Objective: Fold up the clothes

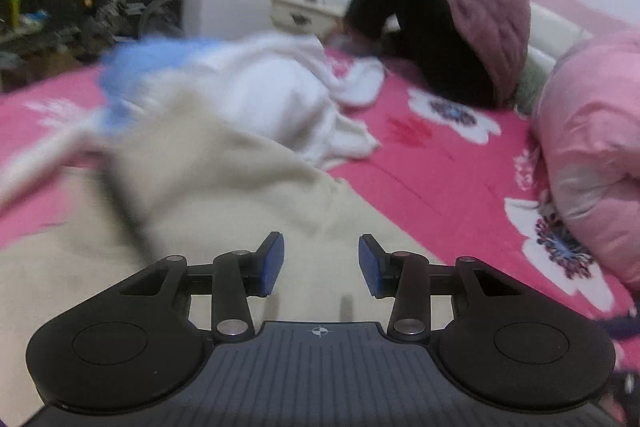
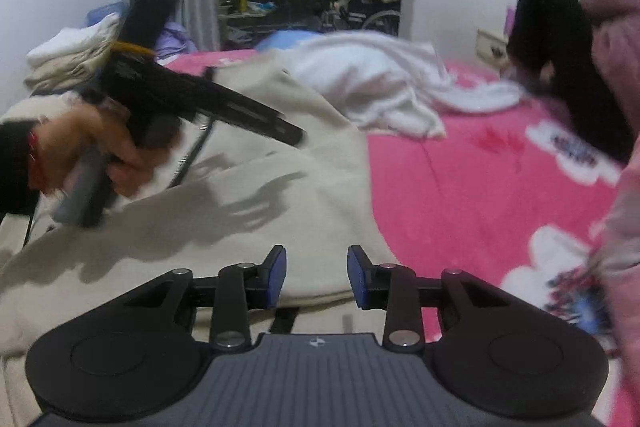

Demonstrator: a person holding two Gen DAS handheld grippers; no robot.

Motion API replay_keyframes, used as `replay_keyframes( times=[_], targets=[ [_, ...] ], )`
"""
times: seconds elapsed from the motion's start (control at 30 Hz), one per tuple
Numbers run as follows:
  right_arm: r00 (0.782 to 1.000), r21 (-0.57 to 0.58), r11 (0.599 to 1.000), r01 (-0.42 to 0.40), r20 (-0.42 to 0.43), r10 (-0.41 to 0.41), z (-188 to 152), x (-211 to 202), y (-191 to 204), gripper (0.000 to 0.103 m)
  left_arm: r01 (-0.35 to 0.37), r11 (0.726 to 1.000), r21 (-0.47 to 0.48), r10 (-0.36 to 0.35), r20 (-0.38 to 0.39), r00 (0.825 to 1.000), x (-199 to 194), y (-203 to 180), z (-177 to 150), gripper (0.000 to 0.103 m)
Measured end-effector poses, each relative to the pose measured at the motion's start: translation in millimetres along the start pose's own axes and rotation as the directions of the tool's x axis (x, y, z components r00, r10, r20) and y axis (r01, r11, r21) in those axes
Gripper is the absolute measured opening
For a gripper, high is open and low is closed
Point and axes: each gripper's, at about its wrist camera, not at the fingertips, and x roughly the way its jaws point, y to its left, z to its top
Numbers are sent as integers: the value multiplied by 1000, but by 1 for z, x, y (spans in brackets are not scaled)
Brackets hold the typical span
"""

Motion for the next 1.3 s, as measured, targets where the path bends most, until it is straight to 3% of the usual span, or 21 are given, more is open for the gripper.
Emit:
replay_keyframes(
  times=[0.13,0.23,0.33,0.47,0.5,0.6,0.67,0.77,0.83,0.9,0.93,0.97,1.0,1.07,1.1,1.13,1.23,1.3],
  targets=[
    [996,104,991,-86,-7,88,-7,-29,9,36,-34,999,27,33,5,999,-99,17,-27,41],
    [989,155,977,-149,0,151,-10,-46,24,36,-22,996,87,26,-48,999,-151,3,-68,41],
    [975,128,967,-222,10,222,-4,-42,63,36,-22,993,119,37,-128,991,-166,-17,-115,41],
    [954,42,954,-296,-37,297,-10,-20,123,36,-92,991,94,110,-210,972,-156,-23,-167,41],
    [951,15,953,-304,-54,304,-14,-12,137,36,-124,990,71,137,-226,964,-151,-20,-175,41],
    [937,-6,949,-316,-156,311,-31,21,164,37,-143,988,-57,129,-202,971,-154,-1,-181,41],
    [940,-20,957,-291,-194,281,-47,42,172,37,-168,978,-124,141,-204,969,-164,11,-173,41],
    [941,-2,957,-290,-182,285,-50,39,171,38,-207,951,-230,181,-129,975,-208,40,-156,41],
    [938,31,956,-292,-184,293,-50,38,167,38,-234,915,-328,231,-49,972,-245,68,-140,42],
    [936,48,953,-299,-180,302,-50,39,165,38,-288,849,-443,335,32,942,-286,103,-129,52],
    [935,58,952,-301,-179,306,-50,40,165,39,-340,792,-507,421,50,906,-304,121,-125,66],
    [934,68,951,-303,-179,310,-50,41,164,40,-392,721,-571,505,47,862,-319,141,-123,72],
    [932,77,949,-306,-179,315,-49,41,164,41,-412,654,-634,557,36,829,-328,162,-124,72],
    [931,90,947,-307,-179,319,-47,43,162,42,-435,505,-746,654,1,757,-347,204,-126,72],
    [931,93,947,-306,-178,318,-47,44,162,42,-425,432,-796,682,-20,731,-354,226,-129,72],
    [932,91,948,-304,-178,316,-48,43,162,42,-383,373,-845,678,-34,735,-355,248,-134,72],
    [934,84,951,-298,-183,308,-47,44,165,43,-231,199,-952,635,-55,770,-345,306,-151,72],
    [934,79,952,-296,-184,305,-46,45,166,43,-164,87,-983,624,-74,778,-333,332,-164,73]
  ],
)
